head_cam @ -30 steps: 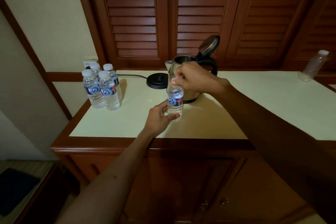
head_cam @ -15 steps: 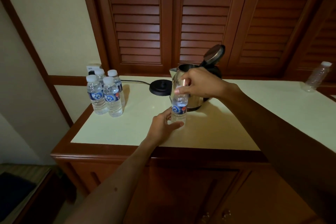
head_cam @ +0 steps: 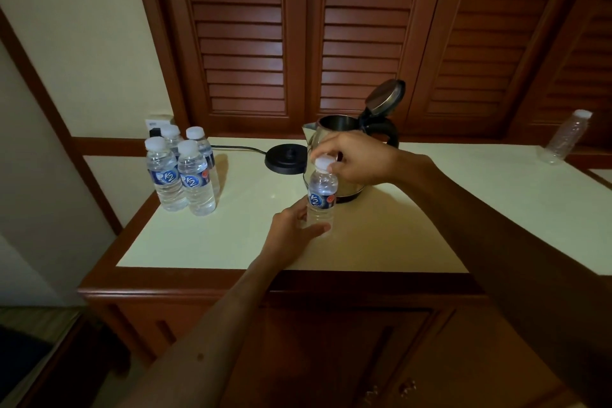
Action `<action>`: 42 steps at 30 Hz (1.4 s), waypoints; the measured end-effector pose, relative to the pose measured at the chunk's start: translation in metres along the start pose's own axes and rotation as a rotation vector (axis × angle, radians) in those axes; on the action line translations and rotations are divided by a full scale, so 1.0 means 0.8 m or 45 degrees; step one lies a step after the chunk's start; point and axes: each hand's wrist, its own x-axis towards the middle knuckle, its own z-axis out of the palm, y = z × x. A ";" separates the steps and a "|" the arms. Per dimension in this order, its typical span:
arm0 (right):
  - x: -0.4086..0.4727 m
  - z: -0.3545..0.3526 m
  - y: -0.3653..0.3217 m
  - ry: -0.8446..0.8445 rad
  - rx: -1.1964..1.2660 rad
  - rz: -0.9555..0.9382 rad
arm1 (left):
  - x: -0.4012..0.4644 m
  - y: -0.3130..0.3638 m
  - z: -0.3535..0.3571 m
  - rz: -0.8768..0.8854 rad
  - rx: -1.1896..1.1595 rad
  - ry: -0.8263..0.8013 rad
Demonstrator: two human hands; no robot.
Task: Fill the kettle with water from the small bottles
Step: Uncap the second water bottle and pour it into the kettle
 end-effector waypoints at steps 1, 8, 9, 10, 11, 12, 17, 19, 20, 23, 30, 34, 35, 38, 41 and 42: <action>0.001 0.000 0.000 0.001 0.003 0.006 | -0.001 0.002 0.000 -0.006 0.007 -0.005; 0.006 0.000 0.001 0.097 -0.083 -0.033 | -0.001 0.004 -0.001 -0.024 0.020 -0.022; 0.006 -0.003 0.002 0.127 -0.076 -0.050 | -0.001 0.003 -0.001 -0.024 0.024 -0.020; 0.006 -0.006 0.002 0.168 -0.034 -0.066 | -0.001 0.003 -0.001 -0.026 0.030 -0.022; 0.005 -0.008 0.002 0.223 0.043 -0.075 | -0.002 0.004 -0.002 -0.030 0.037 -0.023; 0.002 -0.009 0.004 0.291 0.139 -0.057 | -0.002 0.005 -0.002 -0.033 0.040 -0.023; -0.035 0.033 0.049 0.503 0.304 0.232 | -0.005 0.006 -0.003 -0.024 0.031 -0.004; -0.055 0.073 0.073 0.383 0.327 0.312 | -0.004 0.005 -0.003 -0.014 0.035 0.007; -0.063 0.093 0.084 0.305 0.313 0.369 | -0.003 0.005 -0.003 -0.019 0.043 0.011; -0.073 0.132 0.103 0.172 0.227 0.484 | -0.002 0.008 -0.002 -0.053 0.056 0.019; -0.086 0.150 0.123 0.202 0.197 0.472 | -0.004 0.008 -0.002 -0.061 0.031 0.074; -0.118 0.146 0.160 0.265 0.178 0.475 | -0.005 0.007 -0.001 -0.047 0.004 0.091; -0.126 0.147 0.167 0.228 0.138 0.466 | -0.006 0.008 -0.002 -0.043 -0.002 0.091; -0.135 0.154 0.177 0.196 0.022 0.426 | -0.006 0.009 0.000 -0.002 0.006 0.081; -0.133 0.156 0.175 0.193 -0.031 0.404 | -0.007 0.010 0.001 -0.013 -0.026 0.094; -0.134 0.157 0.176 0.179 -0.040 0.401 | -0.006 0.009 0.002 -0.028 -0.055 0.114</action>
